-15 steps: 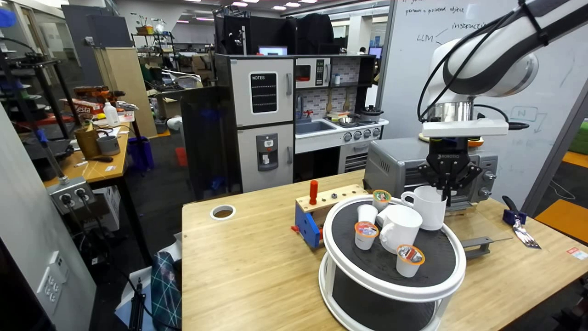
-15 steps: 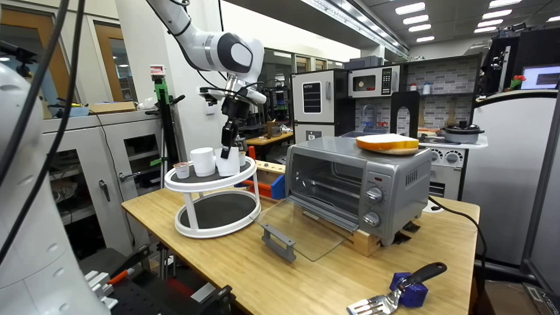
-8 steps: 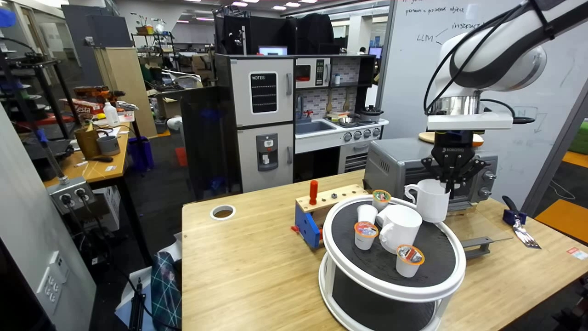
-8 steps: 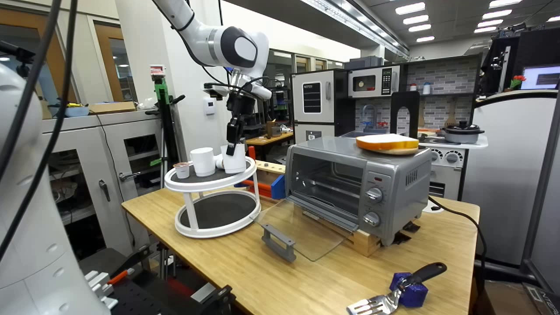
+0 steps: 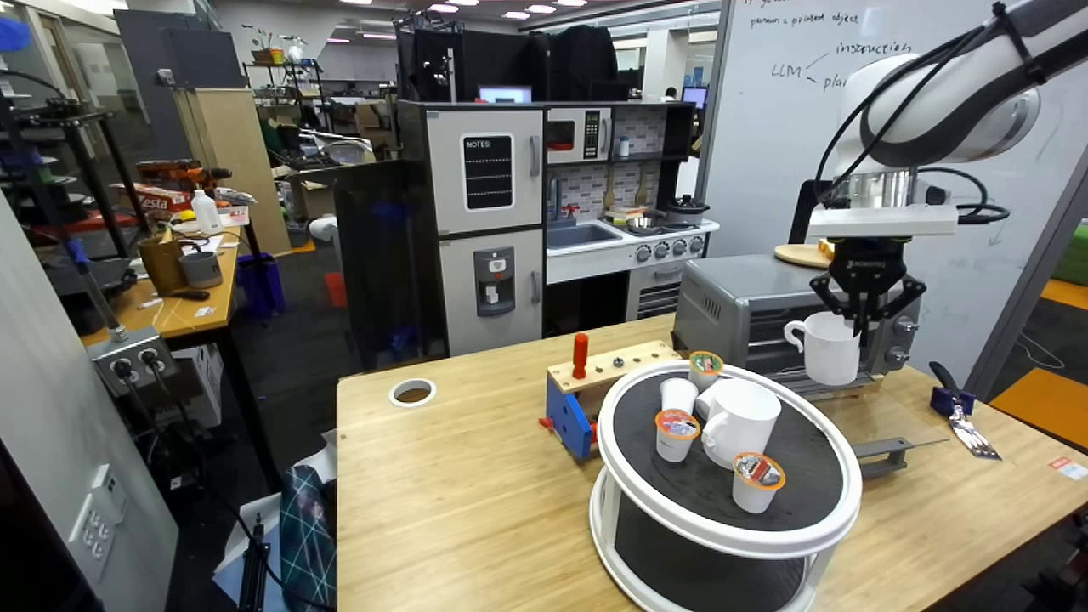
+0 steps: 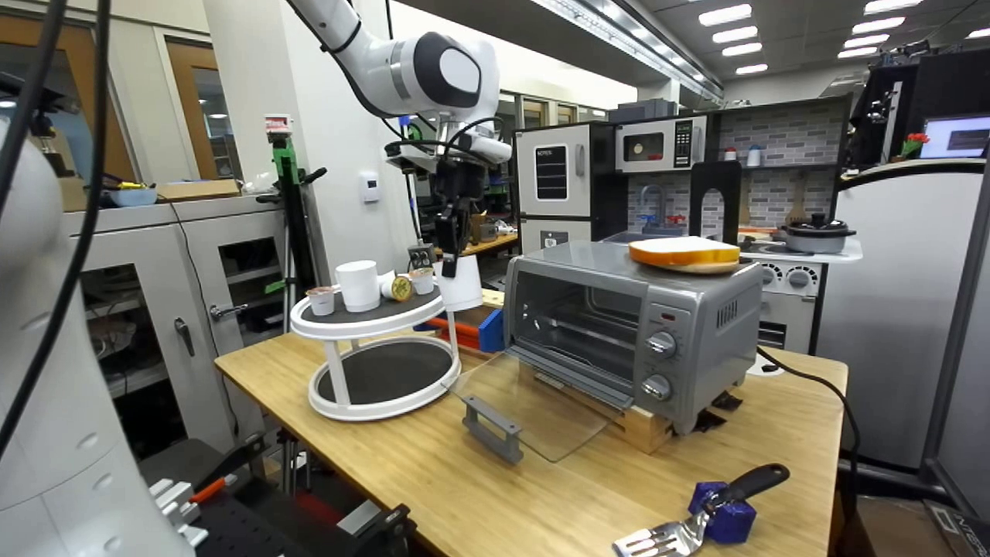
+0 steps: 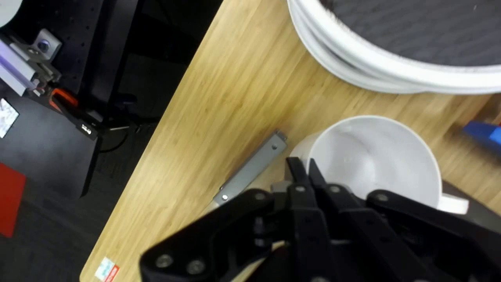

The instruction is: Open the oven door, place the mug on the right inside the oven

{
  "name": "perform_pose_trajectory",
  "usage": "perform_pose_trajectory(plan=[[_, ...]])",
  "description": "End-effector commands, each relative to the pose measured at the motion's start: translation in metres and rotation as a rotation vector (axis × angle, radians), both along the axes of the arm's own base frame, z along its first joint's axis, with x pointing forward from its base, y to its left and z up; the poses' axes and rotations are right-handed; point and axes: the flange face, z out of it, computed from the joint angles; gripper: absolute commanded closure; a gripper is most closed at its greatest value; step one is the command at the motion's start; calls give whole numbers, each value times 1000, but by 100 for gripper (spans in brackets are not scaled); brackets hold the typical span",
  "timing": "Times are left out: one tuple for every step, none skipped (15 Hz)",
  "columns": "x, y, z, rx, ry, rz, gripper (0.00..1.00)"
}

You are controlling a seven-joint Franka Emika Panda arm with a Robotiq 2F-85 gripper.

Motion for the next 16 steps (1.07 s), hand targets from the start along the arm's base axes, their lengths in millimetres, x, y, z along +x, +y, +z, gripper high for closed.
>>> perform_pose_trajectory(plan=[[-10, -31, 5, -93, -35, -98, 99], [-11, -41, 4, -119, -33, -119, 99], [-12, -47, 3, -146, -29, -134, 99], [-13, -50, 2, -177, -25, -143, 99], [-13, -52, 1, -206, -23, -149, 99], [-12, -51, 0, -243, -27, -150, 99], [-10, -50, -1, -282, -32, -148, 99], [-8, -49, 0, -339, -45, -135, 99], [-6, -47, 1, -399, -58, -113, 99], [-5, -44, 2, -461, -66, -67, 99], [-4, -41, 2, -511, -74, -25, 99], [-4, -37, 2, -556, -84, 25, 99], [-4, -34, 1, -590, -92, 68, 99], [-5, -29, -1, -603, -98, 100, 99], [-5, -26, -2, -612, -102, 123, 99], [-7, -23, -4, -615, -103, 143, 99]])
